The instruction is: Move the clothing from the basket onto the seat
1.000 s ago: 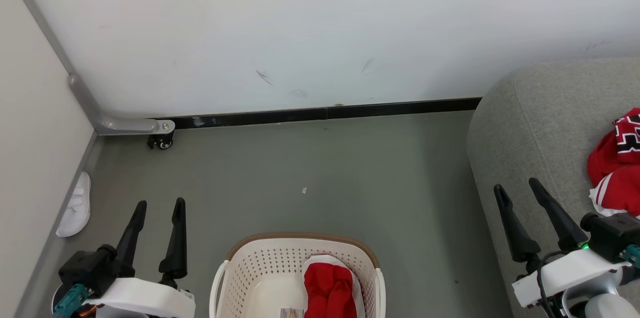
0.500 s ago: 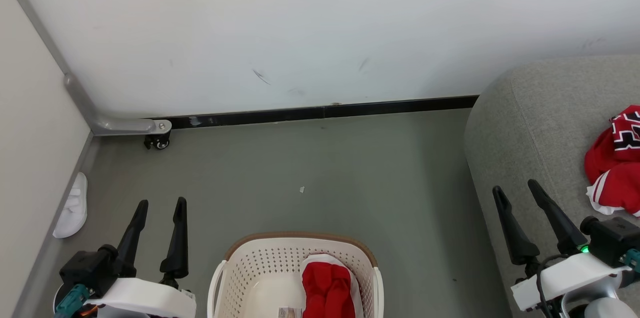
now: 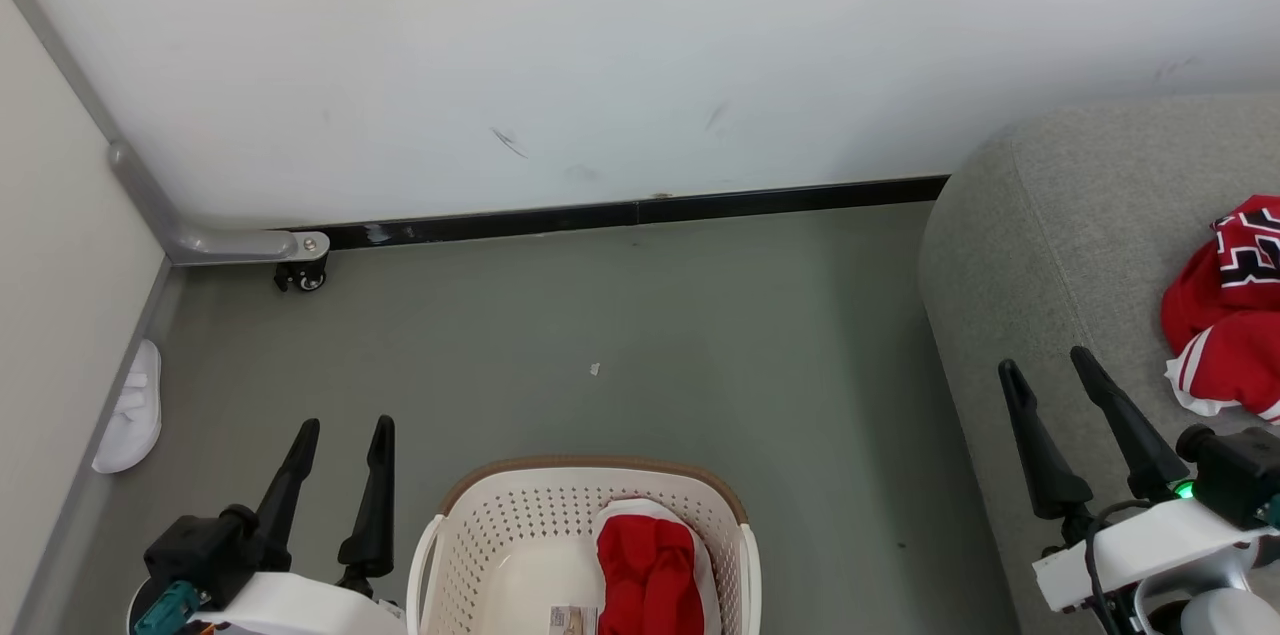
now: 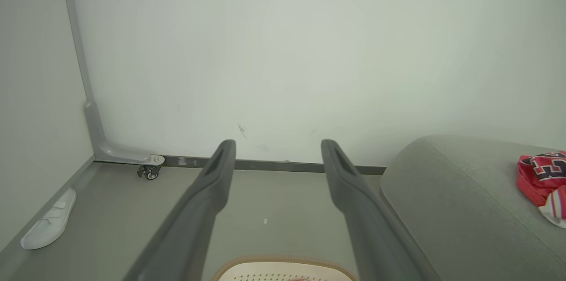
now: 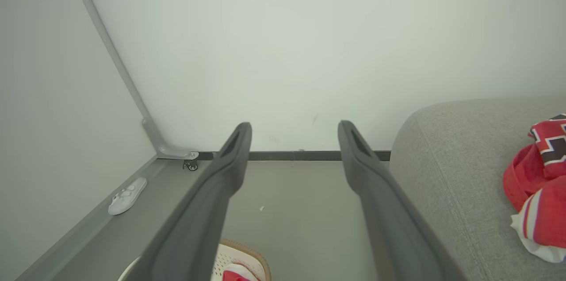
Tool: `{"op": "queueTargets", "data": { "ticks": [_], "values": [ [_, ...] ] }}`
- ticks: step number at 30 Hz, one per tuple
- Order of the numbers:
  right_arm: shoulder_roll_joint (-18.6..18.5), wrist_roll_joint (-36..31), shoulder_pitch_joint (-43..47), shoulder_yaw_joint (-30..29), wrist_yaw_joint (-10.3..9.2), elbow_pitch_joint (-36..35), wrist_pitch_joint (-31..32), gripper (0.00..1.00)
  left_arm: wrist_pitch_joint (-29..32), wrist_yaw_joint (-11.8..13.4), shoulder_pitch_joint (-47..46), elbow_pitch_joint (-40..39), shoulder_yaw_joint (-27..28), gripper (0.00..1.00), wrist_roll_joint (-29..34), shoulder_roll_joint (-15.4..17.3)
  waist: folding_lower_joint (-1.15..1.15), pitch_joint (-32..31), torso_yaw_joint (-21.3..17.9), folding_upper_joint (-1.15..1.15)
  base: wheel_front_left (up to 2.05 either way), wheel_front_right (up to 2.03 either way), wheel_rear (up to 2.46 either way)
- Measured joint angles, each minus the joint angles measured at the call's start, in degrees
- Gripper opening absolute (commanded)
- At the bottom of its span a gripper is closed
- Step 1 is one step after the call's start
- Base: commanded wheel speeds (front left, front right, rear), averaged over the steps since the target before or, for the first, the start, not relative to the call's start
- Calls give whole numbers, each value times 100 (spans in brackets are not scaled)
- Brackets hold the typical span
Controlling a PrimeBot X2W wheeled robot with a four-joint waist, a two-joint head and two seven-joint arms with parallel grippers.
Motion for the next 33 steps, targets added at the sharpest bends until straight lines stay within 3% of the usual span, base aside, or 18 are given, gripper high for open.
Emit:
{"op": "queueTargets", "data": {
  "ticks": [33],
  "values": [
    [3, -74, -349, -220, 0, -352, -1, 100, -14, -361, -563, 453, -325, 100, 209, -4, 0, 913, -304, 0, 0, 0, 0]
  ]
}}
